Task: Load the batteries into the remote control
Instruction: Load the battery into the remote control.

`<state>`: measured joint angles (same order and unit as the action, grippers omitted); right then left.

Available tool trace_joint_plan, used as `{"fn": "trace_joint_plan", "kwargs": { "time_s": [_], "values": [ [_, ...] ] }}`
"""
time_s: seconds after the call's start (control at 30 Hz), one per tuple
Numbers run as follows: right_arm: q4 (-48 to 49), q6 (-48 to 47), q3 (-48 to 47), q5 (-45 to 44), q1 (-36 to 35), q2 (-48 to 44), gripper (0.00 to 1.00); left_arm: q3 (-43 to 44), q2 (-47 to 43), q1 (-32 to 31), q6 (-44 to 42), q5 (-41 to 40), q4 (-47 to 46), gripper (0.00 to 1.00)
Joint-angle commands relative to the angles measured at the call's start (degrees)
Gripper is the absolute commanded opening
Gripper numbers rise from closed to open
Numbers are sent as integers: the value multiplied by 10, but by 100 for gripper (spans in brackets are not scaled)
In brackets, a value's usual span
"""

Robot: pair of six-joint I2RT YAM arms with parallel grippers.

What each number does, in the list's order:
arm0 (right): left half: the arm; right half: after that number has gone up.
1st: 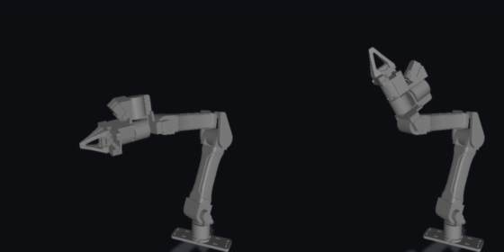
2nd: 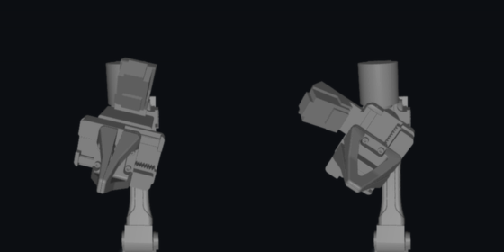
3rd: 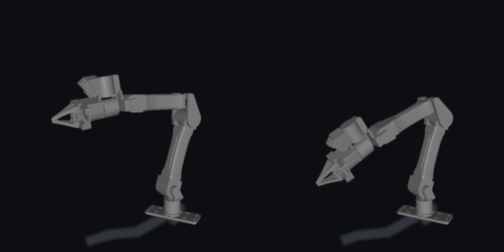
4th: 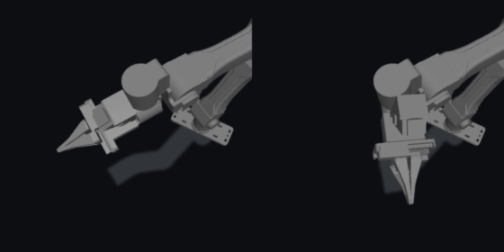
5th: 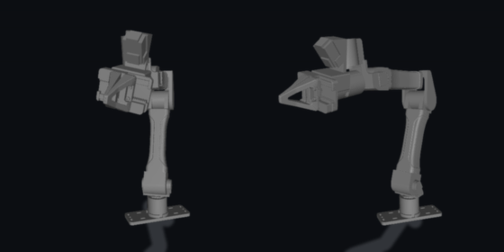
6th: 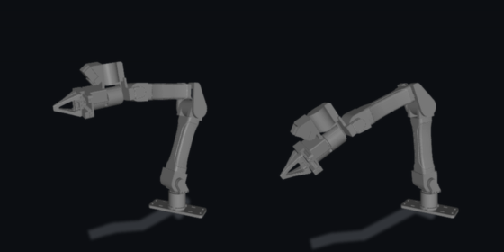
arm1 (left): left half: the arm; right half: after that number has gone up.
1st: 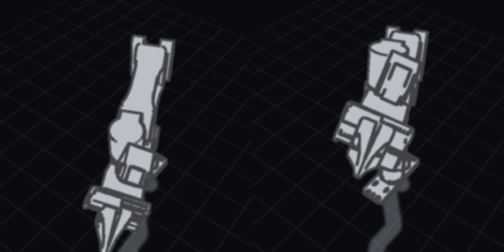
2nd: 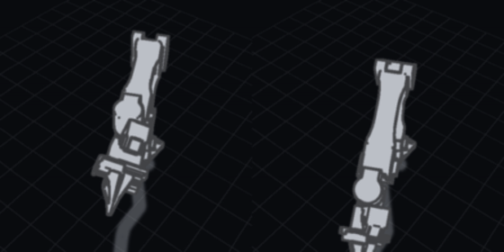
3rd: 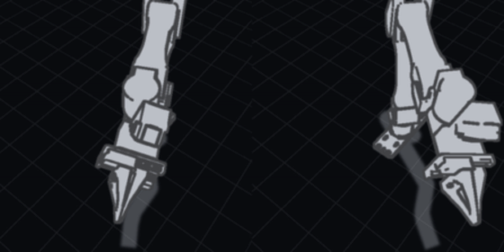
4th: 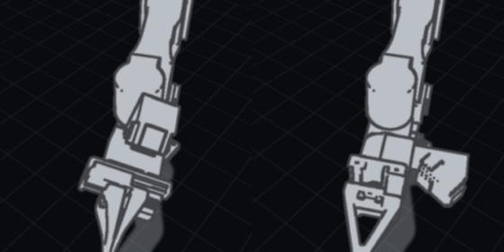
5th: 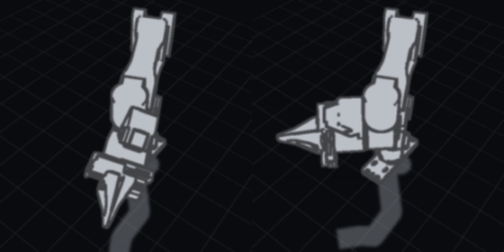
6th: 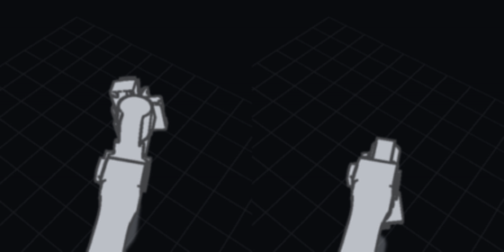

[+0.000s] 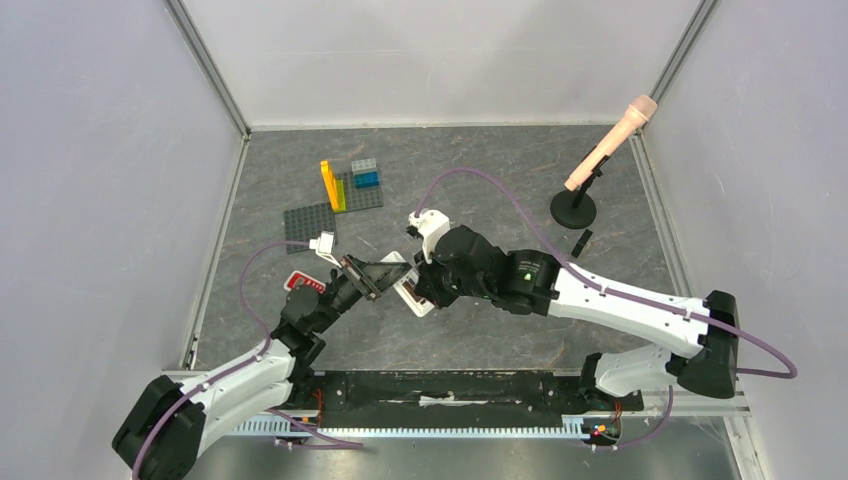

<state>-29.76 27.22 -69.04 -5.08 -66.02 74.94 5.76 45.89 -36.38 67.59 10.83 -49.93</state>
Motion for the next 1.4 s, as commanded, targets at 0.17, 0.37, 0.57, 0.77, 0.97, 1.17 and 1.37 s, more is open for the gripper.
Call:
{"fn": "trace_joint_plan", "kwargs": {
  "time_s": [0.17, 0.37, 0.57, 0.77, 0.97, 1.17, 1.37],
  "values": [
    [-65, -5, -66, -51, -25, 53, 0, -26, -38, 1, -2, -37, -37, 2],
    [-80, -9, -78, -59, -38, 77, 0, -33, -40, 1, -12, -40, -44, 2],
    [-88, -12, -90, -64, -39, 95, 4, -38, -36, 1, -11, -40, -54, 2],
    [-94, -15, -99, -67, -40, 109, 7, -40, -37, 0, -8, -38, -58, 2],
    [-92, -11, -104, -80, -40, 104, 20, -45, -44, 1, 1, -49, -58, 2],
    [-78, 2, -98, -83, -39, 83, 28, -48, -51, 1, 9, -56, -53, 2],
    [-73, 14, -97, -99, -39, 56, 42, -50, -56, 1, 19, -65, -52, 2]
  ]
}}
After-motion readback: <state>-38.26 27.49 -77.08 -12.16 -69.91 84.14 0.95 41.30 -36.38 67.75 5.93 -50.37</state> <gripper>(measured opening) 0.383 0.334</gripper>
